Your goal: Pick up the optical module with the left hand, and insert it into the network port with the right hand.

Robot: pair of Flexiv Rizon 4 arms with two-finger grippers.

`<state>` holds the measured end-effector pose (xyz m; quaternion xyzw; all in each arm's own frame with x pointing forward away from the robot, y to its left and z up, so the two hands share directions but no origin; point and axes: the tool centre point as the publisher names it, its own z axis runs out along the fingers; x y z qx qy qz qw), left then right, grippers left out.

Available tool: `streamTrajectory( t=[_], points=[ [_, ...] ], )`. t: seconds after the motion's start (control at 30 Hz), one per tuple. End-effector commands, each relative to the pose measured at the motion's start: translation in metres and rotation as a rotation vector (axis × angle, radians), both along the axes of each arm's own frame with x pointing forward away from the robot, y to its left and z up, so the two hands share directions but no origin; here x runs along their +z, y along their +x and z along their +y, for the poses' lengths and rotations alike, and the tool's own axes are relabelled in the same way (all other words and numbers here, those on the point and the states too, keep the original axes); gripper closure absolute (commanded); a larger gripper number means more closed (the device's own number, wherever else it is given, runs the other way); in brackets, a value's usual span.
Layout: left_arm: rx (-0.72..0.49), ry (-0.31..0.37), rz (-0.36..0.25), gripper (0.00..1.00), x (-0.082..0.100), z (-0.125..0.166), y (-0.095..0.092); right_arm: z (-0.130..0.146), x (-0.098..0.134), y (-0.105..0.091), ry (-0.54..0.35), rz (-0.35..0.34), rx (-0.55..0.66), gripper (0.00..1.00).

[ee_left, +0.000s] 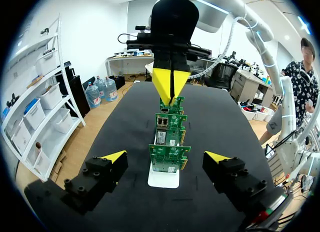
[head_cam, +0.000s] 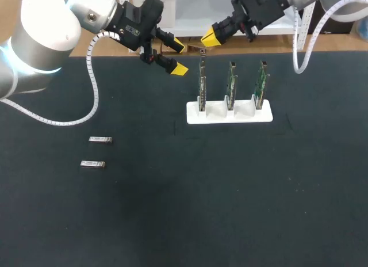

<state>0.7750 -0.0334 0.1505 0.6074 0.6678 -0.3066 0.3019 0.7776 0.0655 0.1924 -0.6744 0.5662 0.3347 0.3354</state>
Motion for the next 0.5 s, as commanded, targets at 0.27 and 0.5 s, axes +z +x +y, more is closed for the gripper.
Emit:
streamTrajectory(
  t=[0.27,0.5],
  points=[
    [-0.003,0.006,0.004,0.0,0.0009,-0.0005,0.0021,0.0087,-0.0055,0.0103,-0.016,-0.002,0.011,1.0],
    [-0.003,0.006,0.004,0.0,0.0009,-0.0005,0.0021,0.0114,-0.0082,0.0137,-0.026,-0.005,0.016,1.0]
  ],
)
